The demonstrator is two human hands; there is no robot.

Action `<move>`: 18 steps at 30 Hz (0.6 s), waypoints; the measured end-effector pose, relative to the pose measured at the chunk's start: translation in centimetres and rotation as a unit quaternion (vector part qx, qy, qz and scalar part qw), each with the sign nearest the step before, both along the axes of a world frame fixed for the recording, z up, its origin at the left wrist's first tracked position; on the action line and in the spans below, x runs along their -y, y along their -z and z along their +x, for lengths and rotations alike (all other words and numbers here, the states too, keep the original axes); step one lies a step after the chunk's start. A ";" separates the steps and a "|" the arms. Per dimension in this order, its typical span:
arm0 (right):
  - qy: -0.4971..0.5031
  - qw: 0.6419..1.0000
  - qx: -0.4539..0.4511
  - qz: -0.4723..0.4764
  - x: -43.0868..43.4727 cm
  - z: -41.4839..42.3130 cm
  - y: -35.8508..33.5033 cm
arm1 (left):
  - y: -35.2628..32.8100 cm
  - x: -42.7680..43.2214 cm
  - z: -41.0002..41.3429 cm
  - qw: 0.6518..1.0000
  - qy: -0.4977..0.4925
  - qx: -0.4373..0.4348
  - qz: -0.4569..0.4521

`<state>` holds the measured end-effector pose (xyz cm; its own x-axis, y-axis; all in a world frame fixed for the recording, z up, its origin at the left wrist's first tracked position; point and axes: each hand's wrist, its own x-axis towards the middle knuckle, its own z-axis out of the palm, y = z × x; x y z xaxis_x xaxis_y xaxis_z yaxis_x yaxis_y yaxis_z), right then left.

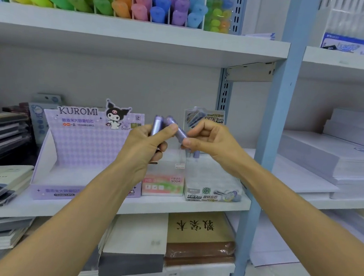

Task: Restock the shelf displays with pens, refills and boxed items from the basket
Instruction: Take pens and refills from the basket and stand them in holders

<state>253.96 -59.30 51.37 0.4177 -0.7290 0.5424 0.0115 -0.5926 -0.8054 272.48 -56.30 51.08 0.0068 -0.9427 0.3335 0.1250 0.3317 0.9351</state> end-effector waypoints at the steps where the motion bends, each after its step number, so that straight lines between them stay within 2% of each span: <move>1: -0.009 1.000 -0.005 -0.004 -0.2 0.1 0.1 | 0.0 0.0 -0.1 1.000 -0.006 0.005 -0.006; 5: -0.019 1.000 0.001 -0.018 -0.4 0.1 -0.2 | 0.1 -0.2 -0.7 0.999 -0.007 0.037 -0.039; 9: -0.033 0.998 -0.041 -0.039 -0.2 -0.2 -0.1 | 0.2 -0.3 -0.8 0.997 0.004 0.064 -0.039; 12: 0.085 0.995 0.006 -0.043 1.2 -1.3 -0.6 | 0.4 0.1 -0.3 0.998 0.024 0.050 -0.013; 14: 0.187 0.981 0.027 -0.037 2.5 -2.2 -0.5 | 0.9 0.2 0.1 0.997 0.029 0.072 -0.022; 18: 0.308 0.950 -0.042 -0.031 5.3 -2.7 1.3 | 1.5 0.2 0.7 0.993 0.056 0.087 -0.063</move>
<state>251.30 -64.57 50.02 -0.0344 -0.8169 0.5758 -0.4166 -0.5120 -0.7512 273.22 -56.54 49.56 -0.1646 -0.8849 0.4358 0.0080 0.4406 0.8977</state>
